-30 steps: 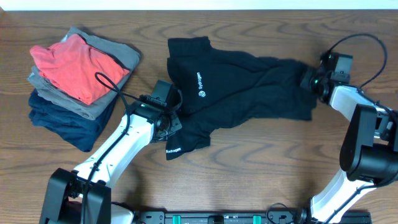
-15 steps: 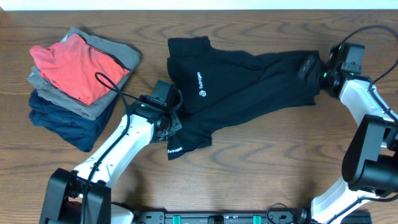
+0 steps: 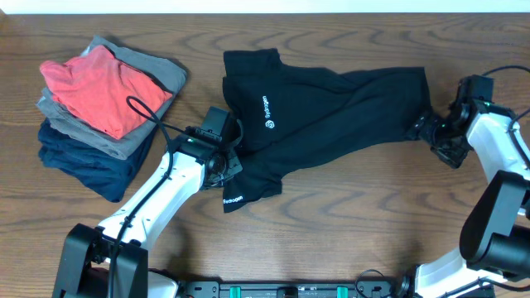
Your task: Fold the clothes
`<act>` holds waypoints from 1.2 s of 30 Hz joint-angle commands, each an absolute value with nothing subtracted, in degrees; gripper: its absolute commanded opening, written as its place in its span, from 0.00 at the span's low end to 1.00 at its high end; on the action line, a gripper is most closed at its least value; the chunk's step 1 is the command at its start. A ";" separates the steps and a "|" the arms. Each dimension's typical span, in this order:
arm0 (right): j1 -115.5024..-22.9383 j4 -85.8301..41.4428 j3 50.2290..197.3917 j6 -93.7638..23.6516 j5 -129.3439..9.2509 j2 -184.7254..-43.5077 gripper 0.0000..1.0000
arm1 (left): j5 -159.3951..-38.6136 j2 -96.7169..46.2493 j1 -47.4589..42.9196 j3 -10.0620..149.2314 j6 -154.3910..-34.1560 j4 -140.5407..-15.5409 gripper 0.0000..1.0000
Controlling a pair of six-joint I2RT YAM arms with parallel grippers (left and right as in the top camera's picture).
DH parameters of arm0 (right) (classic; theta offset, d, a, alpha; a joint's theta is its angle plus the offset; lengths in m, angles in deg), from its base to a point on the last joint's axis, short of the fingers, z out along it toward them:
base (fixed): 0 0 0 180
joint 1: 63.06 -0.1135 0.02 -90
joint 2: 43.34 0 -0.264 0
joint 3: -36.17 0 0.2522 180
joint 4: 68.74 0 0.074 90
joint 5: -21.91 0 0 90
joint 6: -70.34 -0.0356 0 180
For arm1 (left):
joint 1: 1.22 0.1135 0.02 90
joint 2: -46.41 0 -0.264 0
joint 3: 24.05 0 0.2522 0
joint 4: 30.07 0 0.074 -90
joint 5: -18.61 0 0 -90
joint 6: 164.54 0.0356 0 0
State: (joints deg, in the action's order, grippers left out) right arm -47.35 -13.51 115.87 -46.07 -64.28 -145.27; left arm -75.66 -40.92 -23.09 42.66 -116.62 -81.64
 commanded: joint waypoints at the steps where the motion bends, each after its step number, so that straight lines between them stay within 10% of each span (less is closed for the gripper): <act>1: -47.35 -17.44 112.96 -50.51 -63.55 -145.01 0.82 | -74.79 -40.72 -22.96 42.44 -116.10 -82.16 0.07; 36: -56.34 -37.35 100.81 -50.92 -70.11 -145.69 0.66 | -74.76 -40.72 -22.94 42.42 -116.10 -82.34 0.08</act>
State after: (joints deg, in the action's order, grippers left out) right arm -55.68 -38.58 102.38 -51.43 -67.71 -144.84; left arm -75.64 -40.92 -23.09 42.66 -116.62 -82.18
